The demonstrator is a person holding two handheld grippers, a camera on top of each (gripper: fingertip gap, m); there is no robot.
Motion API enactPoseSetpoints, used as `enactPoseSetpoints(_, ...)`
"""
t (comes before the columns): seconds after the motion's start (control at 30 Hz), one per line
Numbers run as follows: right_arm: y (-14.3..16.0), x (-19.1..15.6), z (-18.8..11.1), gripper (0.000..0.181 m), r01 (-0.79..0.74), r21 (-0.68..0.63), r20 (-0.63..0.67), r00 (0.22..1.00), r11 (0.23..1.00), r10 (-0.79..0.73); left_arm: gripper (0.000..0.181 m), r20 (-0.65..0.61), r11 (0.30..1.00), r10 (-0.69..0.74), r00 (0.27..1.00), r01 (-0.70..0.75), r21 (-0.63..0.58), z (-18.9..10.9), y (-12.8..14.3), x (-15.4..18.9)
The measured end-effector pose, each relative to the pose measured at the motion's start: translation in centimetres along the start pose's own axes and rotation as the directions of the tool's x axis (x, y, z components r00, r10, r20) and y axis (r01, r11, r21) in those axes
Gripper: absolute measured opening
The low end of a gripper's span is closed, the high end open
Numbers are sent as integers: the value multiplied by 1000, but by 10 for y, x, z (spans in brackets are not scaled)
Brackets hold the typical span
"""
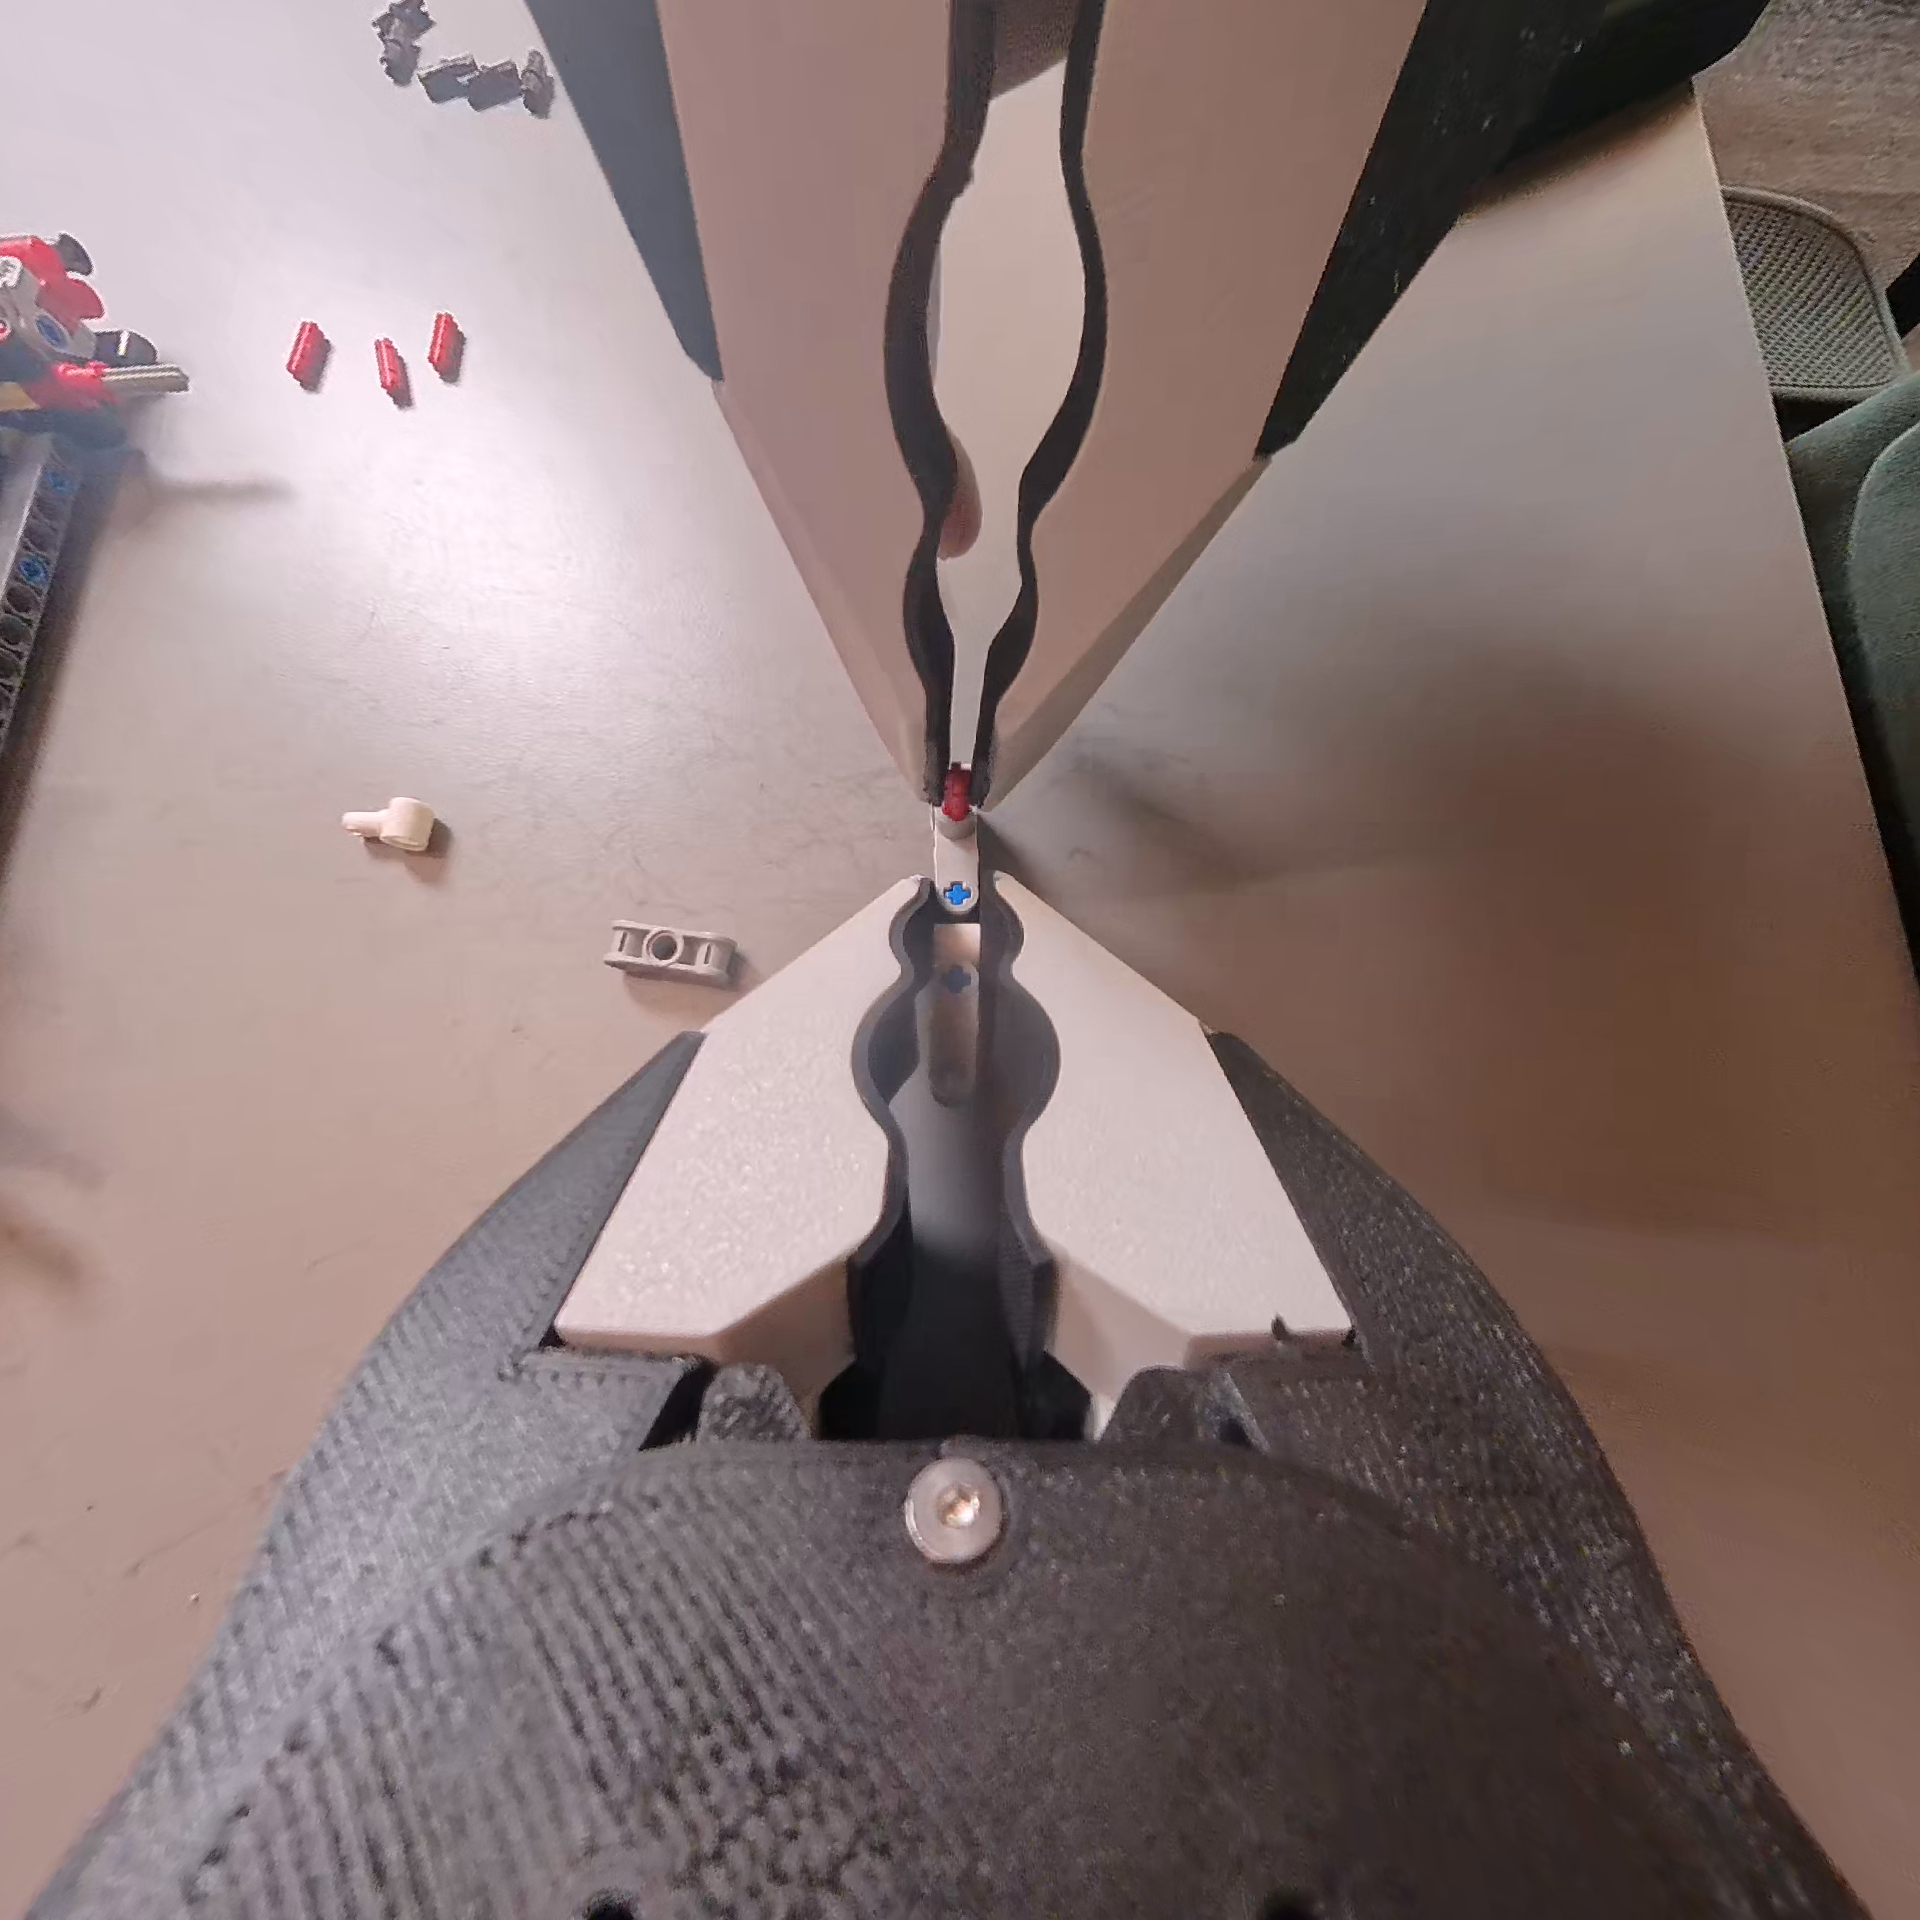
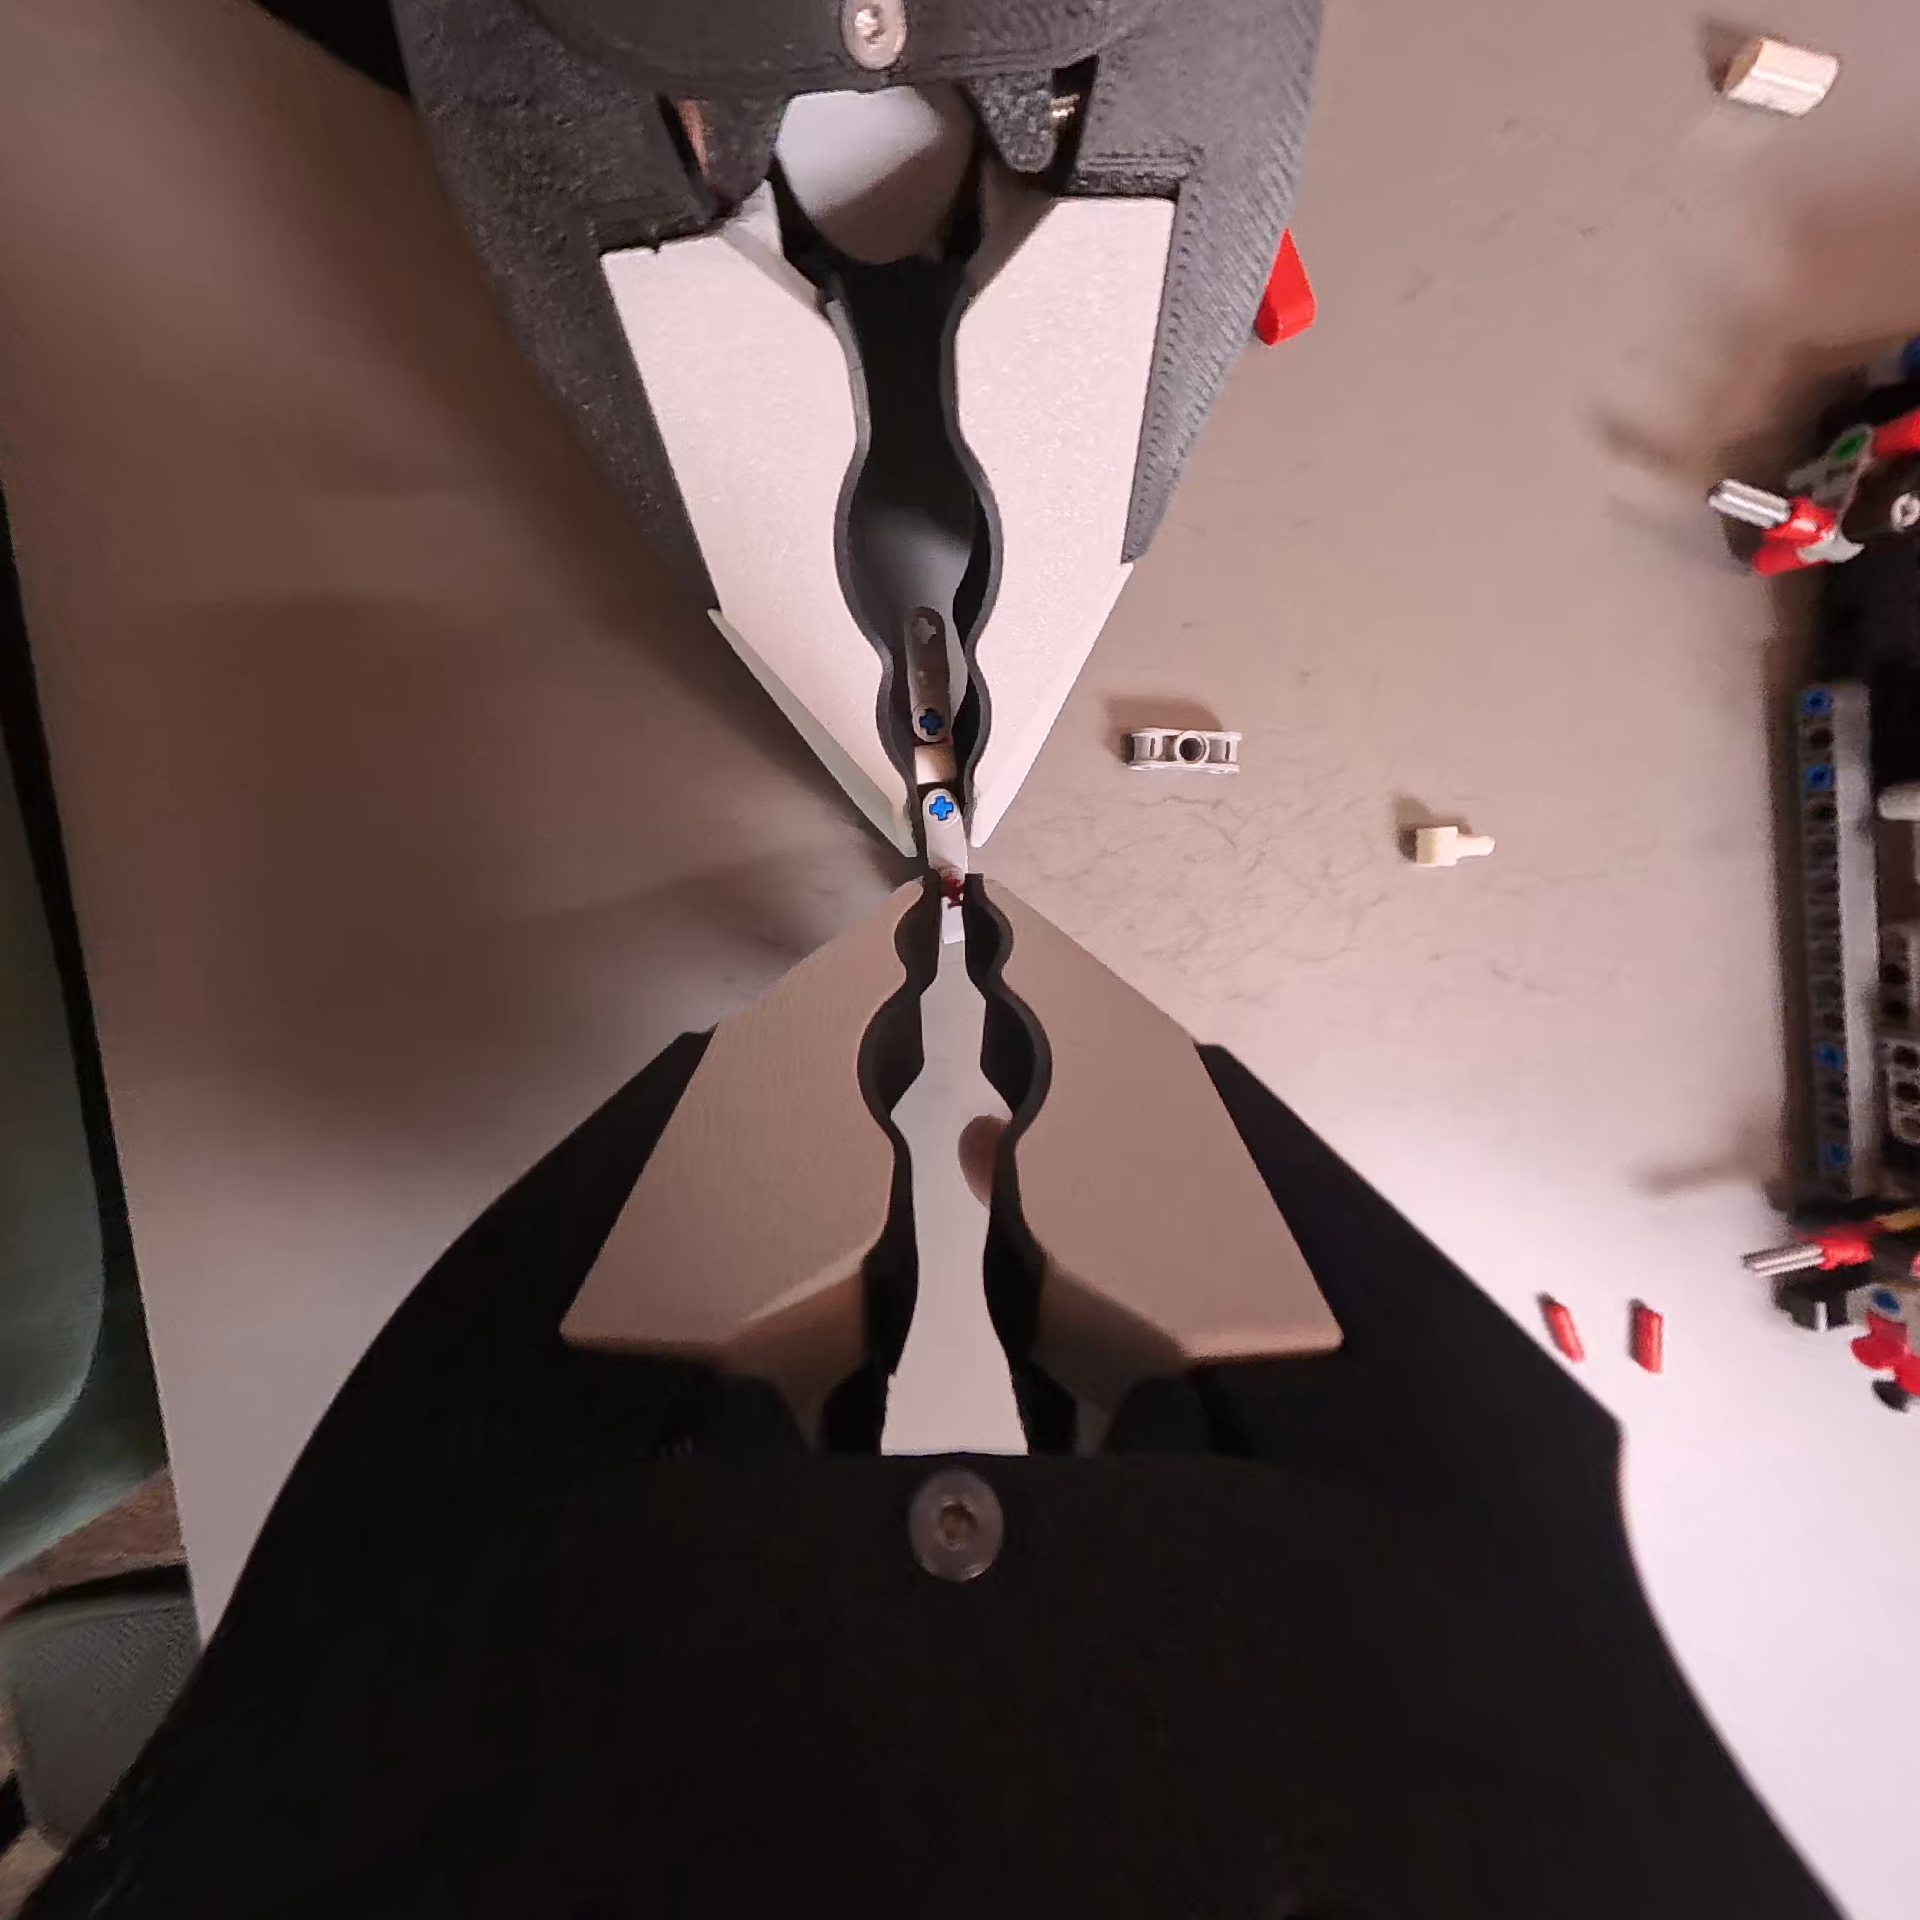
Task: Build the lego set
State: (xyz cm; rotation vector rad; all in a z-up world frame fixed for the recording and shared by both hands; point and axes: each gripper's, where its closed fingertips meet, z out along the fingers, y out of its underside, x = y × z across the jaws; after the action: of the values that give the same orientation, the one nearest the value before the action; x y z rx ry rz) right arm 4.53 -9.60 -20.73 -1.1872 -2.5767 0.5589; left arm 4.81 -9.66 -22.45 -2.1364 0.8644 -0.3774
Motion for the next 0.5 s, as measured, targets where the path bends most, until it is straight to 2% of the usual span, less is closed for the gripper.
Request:
enactPoseSetpoints(0.03,0,0,0,2,-19,-2,-6,1000,1000,19,6,2,1000,1,1000,-1,0,0,0,0)
enactPoseSetpoints(0.23,1,1,1,2,-157,2,-58,986,988,157,6,25,1000,8,1000,-8,-2,0,0,-1)
enactPoseSetpoints(0.5,1,2,2,2,-296,91,-104,947,951,304,6,12,999,-31,999,31,-26,0,0,-1)
